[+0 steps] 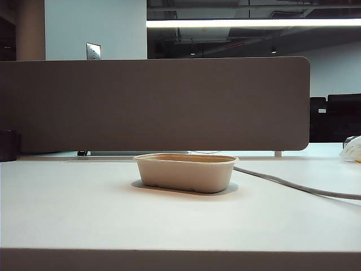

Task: Take out the cleaning sponge from the paper lunch box and place it on the table.

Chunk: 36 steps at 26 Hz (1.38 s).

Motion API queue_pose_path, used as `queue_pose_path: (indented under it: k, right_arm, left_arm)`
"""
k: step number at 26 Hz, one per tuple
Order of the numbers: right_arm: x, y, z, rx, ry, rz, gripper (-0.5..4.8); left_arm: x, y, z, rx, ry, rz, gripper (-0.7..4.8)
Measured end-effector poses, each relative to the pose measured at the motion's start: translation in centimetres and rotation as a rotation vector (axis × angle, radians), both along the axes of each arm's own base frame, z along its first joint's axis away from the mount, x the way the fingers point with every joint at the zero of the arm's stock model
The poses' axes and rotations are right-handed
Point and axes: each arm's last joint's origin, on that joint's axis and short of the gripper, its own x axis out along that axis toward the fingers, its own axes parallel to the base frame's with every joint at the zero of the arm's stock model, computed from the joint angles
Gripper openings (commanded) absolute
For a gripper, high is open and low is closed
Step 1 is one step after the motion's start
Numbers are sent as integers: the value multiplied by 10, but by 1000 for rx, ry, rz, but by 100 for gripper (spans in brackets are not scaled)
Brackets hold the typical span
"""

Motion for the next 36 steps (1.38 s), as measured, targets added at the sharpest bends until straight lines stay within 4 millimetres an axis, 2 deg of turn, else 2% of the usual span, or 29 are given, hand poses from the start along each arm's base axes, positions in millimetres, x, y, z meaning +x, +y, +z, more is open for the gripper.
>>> queue_pose_path:
  k: [12,17,20,23,26,29,33,35,36]
  right_arm:
    - [0,0,0,2,0,0,-5]
    - [0,1,0,29,2,45,-5]
    - [0,3,0,131,11,121,-4]
    - [-1,9,0,290,52,303,0]
    - [-4,14,0,379,112,513,-1]
    - [-6,16,1,458,160,604,-3]
    - [-12,19,26,499,168,723,-5]
    - [-14,20,49,496,174,748,-5]
    - [-12,19,70,494,156,715,-5]
  left_arm:
    - [0,0,0,0,0,-4,-5]
    - [-2,-12,0,1,0,-118,-5]
    - [-5,-21,0,1,0,-221,-5]
    - [-9,-31,0,1,0,-334,-5]
    - [-12,-37,0,1,0,-404,-5]
    - [-10,-39,-3,13,43,-413,-5]
    - [-9,-40,-7,25,81,-414,-5]
    - [-9,-40,-7,25,81,-414,-5]
    - [-9,-40,-7,24,81,-415,-6]
